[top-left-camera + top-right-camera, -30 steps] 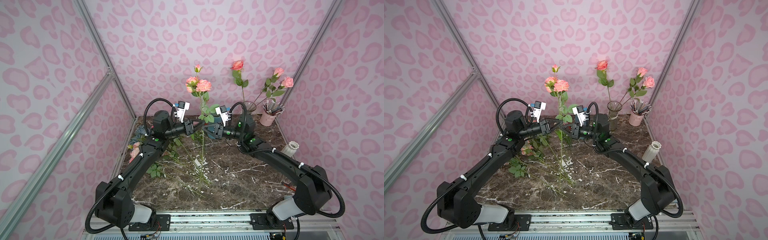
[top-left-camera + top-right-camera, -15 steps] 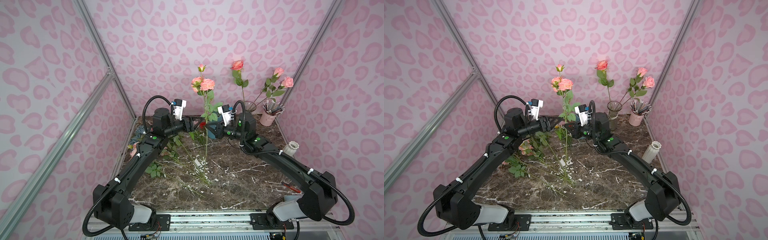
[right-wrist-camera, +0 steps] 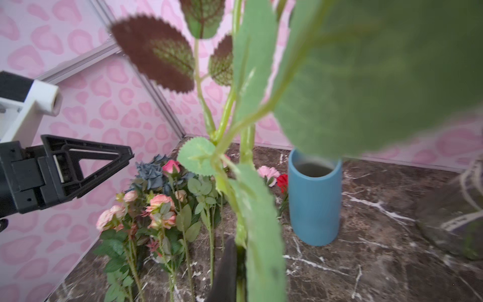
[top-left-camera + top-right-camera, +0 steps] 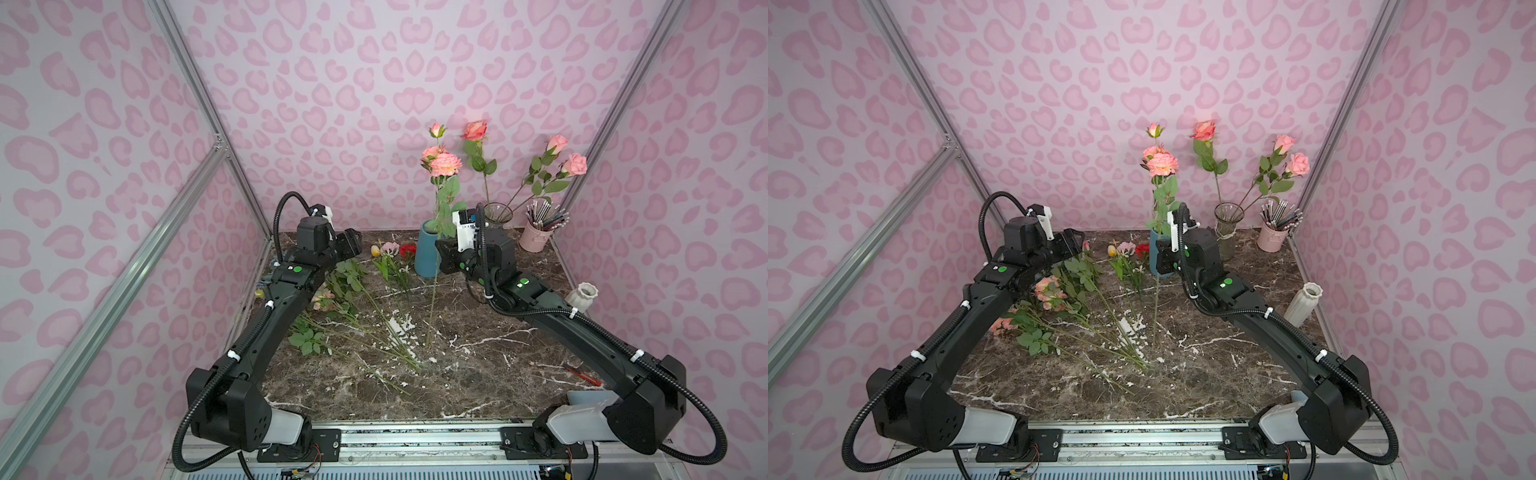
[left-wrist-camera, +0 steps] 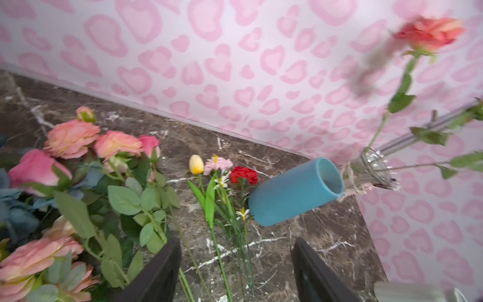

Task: Place the pink flowers into the vase
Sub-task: Pick up the flower at the center of the board, then place the flower in the vase.

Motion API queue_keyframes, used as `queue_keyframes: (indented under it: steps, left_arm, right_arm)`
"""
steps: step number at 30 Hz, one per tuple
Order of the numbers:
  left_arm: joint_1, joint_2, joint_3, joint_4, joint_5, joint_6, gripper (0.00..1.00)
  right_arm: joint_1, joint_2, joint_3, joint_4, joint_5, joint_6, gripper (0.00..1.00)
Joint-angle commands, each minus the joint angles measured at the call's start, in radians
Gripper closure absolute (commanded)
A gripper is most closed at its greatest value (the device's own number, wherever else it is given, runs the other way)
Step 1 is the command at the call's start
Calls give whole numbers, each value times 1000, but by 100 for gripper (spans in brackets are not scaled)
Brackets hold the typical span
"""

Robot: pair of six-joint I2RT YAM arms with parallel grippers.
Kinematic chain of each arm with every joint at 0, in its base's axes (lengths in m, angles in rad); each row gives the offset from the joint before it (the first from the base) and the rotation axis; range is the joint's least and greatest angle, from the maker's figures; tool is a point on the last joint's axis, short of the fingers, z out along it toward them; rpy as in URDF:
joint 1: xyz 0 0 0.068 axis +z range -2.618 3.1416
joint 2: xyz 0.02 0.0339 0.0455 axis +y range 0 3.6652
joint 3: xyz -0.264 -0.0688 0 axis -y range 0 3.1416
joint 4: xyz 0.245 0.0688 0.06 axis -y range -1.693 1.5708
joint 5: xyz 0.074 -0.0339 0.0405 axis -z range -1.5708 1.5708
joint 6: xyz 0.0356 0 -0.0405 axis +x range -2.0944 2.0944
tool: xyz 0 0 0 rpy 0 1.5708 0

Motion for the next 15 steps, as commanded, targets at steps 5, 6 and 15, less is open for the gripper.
queue_keyframes:
  steps: [5,6,15]
  left_arm:
    - [57,48,-12,-22,19,-62,31]
    - [63,51,-13,-20,26,-63,31]
    - [99,42,-28,-9,43,-68,32]
  right_arm:
    - [7,-50,-70,85,357,-57,100]
    - [7,-52,-76,98,384,-66,100]
    - [-13,-21,-72,239,545,-137,100]
